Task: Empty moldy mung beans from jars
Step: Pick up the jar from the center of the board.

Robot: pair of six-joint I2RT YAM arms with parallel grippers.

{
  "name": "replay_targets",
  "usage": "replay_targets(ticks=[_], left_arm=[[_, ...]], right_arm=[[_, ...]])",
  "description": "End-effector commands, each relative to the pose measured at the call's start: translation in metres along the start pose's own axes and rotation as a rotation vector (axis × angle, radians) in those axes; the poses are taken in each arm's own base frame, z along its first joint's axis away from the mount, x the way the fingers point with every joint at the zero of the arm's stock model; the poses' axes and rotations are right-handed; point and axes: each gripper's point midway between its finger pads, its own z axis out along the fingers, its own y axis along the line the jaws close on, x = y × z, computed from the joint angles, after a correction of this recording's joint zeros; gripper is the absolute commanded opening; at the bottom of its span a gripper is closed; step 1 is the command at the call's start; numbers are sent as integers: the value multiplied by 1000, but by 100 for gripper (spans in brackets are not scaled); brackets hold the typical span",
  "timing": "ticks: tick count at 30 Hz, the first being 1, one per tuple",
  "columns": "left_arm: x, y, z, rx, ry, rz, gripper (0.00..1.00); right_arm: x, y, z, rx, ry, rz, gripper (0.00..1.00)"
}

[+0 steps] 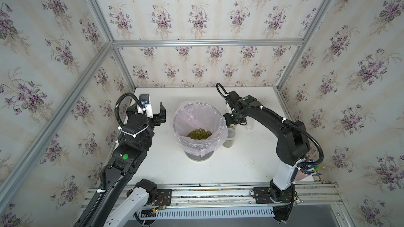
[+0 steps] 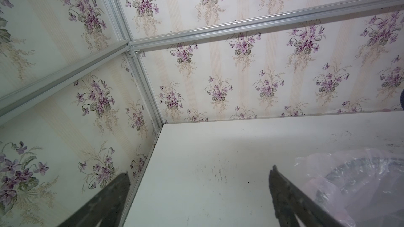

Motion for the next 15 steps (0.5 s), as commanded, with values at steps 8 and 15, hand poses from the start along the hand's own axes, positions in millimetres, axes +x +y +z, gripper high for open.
replay_targets(ticks=[8,15], left_arm=[[-7,3,0,-12,-28,-18,100],[-7,3,0,-13,-30,-19,100]], right_arm=[[-3,5,-6,-28,-22,-1,55],[-9,4,-16,-26,-51,-2,52]])
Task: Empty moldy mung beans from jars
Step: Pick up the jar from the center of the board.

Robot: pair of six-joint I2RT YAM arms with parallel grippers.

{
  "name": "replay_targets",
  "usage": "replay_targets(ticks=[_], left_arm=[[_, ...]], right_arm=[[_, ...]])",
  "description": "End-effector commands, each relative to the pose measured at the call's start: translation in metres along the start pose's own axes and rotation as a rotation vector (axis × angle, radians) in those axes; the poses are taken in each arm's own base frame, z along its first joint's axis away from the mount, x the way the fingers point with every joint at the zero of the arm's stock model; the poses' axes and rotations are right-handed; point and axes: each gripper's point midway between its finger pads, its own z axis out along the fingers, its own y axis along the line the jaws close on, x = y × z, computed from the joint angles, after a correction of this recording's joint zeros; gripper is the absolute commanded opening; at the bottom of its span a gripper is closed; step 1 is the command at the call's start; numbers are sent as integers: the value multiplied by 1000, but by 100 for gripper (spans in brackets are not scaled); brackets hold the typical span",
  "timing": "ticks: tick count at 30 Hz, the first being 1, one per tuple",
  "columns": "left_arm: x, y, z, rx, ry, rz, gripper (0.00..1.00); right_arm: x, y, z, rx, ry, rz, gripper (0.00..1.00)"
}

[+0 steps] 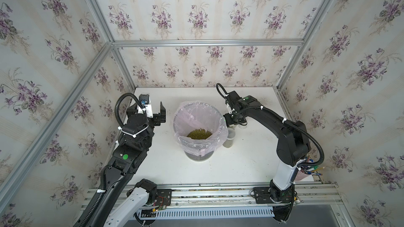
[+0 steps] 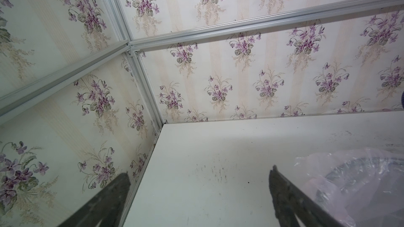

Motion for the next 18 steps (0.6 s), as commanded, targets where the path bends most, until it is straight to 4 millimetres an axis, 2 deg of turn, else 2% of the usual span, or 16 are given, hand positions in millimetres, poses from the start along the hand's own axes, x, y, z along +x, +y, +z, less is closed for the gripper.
replay_targets(ticks=[1,9,18], left_arm=[[-8,3,0,-12,-30,-19,100],[-6,3,0,-16,-30,-18,100],[-6,-1,1,4,-28,-20,100]], right_arm=[[-11,1,-15,-8,-53,-3,52],[-14,0,-17,0,-62,-4,49],[-31,-3,-30,-13,-109,17,47]])
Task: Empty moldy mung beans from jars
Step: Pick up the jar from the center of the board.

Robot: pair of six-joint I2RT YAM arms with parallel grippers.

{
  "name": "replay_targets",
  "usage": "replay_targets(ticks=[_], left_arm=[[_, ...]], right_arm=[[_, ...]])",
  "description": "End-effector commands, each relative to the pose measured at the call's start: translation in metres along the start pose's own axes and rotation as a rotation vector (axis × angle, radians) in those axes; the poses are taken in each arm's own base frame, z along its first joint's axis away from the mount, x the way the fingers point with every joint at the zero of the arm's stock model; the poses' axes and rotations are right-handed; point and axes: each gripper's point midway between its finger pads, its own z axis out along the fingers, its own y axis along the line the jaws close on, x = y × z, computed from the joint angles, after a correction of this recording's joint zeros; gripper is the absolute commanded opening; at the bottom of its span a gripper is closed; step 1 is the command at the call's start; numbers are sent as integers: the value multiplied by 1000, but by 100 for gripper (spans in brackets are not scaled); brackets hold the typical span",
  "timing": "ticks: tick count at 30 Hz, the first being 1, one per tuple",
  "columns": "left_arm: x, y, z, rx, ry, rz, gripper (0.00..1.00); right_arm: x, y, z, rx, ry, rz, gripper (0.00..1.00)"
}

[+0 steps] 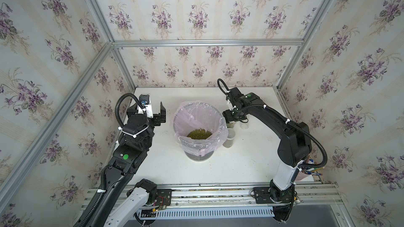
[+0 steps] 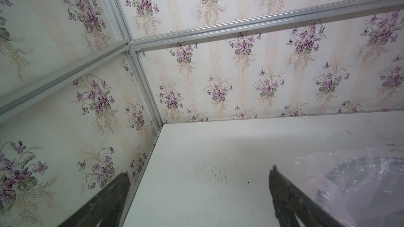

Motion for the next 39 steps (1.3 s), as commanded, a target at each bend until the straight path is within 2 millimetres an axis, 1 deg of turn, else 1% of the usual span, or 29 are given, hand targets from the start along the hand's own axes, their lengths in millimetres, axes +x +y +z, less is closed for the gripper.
replay_targets(ticks=[1,8,12,17,29,32,39], left_arm=[[-7,-1,1,3,-28,-20,100],[-8,2,0,-9,-31,-27,100],[-8,2,1,-9,-27,-26,100],[-9,4,-1,-15,-32,-27,100],[-9,5,-2,-19,-31,-22,100],[-8,5,-1,-20,-30,-23,100],[-9,1,2,-6,-27,-17,100]], right_arm=[[-14,0,-9,-11,-52,3,47],[-34,2,-26,-43,-108,13,46],[-45,7,-30,-63,-131,16,45],[-42,6,-25,-62,-113,12,45],[-42,2,-27,-59,-123,19,44],[-48,1,-34,-66,-146,23,43],[-64,-2,-61,-86,-207,35,43]])
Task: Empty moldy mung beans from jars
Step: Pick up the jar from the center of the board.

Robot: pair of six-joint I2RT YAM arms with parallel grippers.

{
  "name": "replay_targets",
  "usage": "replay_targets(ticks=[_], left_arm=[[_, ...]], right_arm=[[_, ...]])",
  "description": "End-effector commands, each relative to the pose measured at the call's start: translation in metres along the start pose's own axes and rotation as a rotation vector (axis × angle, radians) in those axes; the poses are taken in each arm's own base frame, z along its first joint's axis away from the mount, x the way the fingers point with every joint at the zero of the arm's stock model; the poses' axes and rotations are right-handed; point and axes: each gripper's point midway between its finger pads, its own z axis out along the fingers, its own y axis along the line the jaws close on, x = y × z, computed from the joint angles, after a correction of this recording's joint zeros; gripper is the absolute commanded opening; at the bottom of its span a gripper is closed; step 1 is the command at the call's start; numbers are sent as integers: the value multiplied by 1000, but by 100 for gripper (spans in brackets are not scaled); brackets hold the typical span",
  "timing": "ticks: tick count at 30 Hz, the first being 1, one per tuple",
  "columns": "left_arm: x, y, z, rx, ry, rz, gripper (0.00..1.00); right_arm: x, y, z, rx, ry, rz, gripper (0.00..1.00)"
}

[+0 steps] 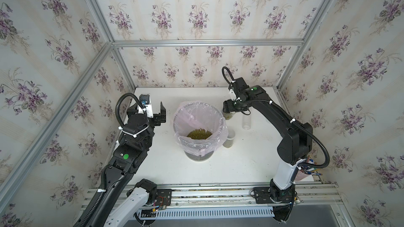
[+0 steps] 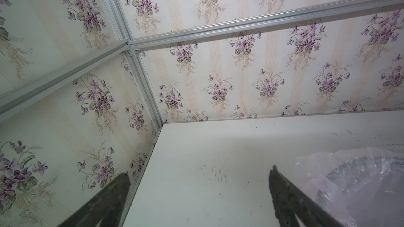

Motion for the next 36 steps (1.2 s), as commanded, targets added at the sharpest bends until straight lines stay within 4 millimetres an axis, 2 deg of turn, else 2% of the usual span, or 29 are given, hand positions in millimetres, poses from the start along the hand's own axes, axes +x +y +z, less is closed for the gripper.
replay_targets(ticks=[1,9,12,18,22,28,36], left_arm=[[-11,3,0,-5,-34,-21,100],[-21,9,-3,-23,-53,-31,100],[-28,4,-6,26,-61,-42,100],[-44,-9,-8,114,-22,-73,100],[-45,-11,-6,127,23,-75,100],[-43,-31,-1,221,167,-59,100],[-29,-70,7,388,323,-25,100]], right_arm=[[-19,2,-22,-21,-78,-7,43],[-53,10,-61,-65,-173,-11,43],[-62,15,-72,-80,-193,-20,43],[-72,22,-94,-119,-253,-21,42],[-76,24,-107,-135,-291,-21,42],[-78,27,-120,-159,-324,-25,42],[-81,30,-140,-190,-375,-24,42]])
